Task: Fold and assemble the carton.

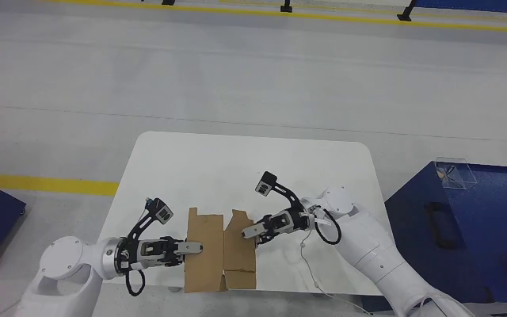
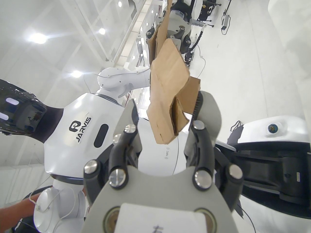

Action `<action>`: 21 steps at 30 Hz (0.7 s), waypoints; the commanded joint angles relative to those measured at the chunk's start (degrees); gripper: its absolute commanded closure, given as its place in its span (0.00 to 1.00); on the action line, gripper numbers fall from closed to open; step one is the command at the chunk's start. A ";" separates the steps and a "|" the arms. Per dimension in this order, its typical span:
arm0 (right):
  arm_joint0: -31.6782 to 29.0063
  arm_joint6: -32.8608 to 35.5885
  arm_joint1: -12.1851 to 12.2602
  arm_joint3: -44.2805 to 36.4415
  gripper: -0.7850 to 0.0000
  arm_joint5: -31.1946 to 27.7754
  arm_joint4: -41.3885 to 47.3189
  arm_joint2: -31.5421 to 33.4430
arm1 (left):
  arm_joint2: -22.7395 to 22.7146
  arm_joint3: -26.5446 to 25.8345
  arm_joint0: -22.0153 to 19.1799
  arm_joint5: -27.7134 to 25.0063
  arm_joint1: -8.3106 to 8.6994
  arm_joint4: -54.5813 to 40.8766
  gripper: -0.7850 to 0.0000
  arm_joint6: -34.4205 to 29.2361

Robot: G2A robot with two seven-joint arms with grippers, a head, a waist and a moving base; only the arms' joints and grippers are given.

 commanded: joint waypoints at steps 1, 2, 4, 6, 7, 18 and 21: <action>0.00 0.00 0.00 0.00 0.00 0.00 0.00 0.00 | 0.00 0.00 0.00 0.00 0.00 0.00 1.00 0.00; 0.00 0.00 0.00 0.00 0.00 0.00 0.00 0.00 | 0.00 0.00 0.00 0.00 0.00 0.00 1.00 0.00; 0.00 0.00 0.00 0.00 0.00 0.00 0.00 0.00 | 0.00 0.00 0.00 0.00 0.00 0.00 1.00 0.00; -0.17 -0.33 0.00 -0.17 0.00 0.06 -0.22 -0.05 | -0.02 0.17 0.11 0.07 -0.02 -0.12 1.00 0.71; -0.61 -1.43 0.07 -1.06 0.00 0.16 -1.19 0.00 | 0.01 -0.14 0.29 -0.64 -0.12 -0.25 1.00 3.18; -7.23 -11.98 3.08 -12.12 0.00 -11.98 -4.15 10.93 | 9.25 5.17 -0.83 -26.53 -4.10 -27.56 1.00 18.83; -9.02 -13.04 3.70 -14.21 0.00 -13.05 -6.37 11.39 | 12.99 8.59 -2.26 -31.85 -5.42 -33.35 1.00 19.12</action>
